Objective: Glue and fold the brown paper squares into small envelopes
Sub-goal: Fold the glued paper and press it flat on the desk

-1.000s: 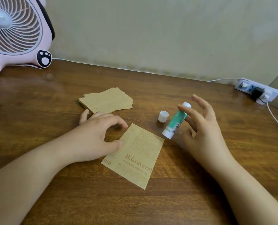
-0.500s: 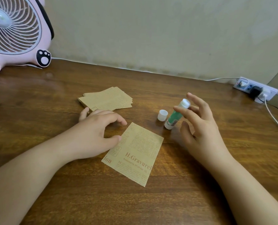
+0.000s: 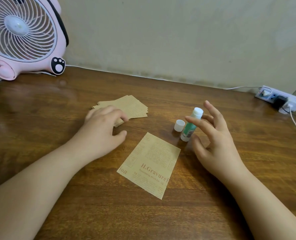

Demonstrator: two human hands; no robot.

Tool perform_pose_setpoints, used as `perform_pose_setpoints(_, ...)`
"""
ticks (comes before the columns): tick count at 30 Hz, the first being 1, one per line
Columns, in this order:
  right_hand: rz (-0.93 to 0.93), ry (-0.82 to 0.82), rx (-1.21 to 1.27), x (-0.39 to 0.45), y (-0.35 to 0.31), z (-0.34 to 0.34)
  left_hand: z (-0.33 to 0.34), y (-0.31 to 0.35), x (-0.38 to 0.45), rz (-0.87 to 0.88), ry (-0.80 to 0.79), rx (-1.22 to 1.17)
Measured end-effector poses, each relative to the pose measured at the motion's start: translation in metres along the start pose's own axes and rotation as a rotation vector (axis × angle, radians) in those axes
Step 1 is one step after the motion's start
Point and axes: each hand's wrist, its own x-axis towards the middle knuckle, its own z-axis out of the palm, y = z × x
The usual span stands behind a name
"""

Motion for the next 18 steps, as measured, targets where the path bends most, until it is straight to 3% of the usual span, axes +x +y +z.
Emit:
perform_pose_setpoints(3,-0.015,0.014,0.009,0.0,-0.002,-0.001,0.001,-0.012,0.011,-0.13,0.105,0.023)
perform_pose_setpoints(7,-0.045,0.131,-0.017,-0.003,-0.011,-0.007,0.008,-0.018,0.021,-0.214,-0.017,0.081)
perform_pose_setpoints(11,-0.154,0.237,-0.058,-0.007,-0.018,-0.008,0.006,-0.016,0.025,-0.192,0.012,0.162)
perform_pose_setpoints(18,-0.25,0.124,-0.02,-0.008,-0.018,-0.007,-0.001,-0.009,0.024,-0.251,0.138,-0.026)
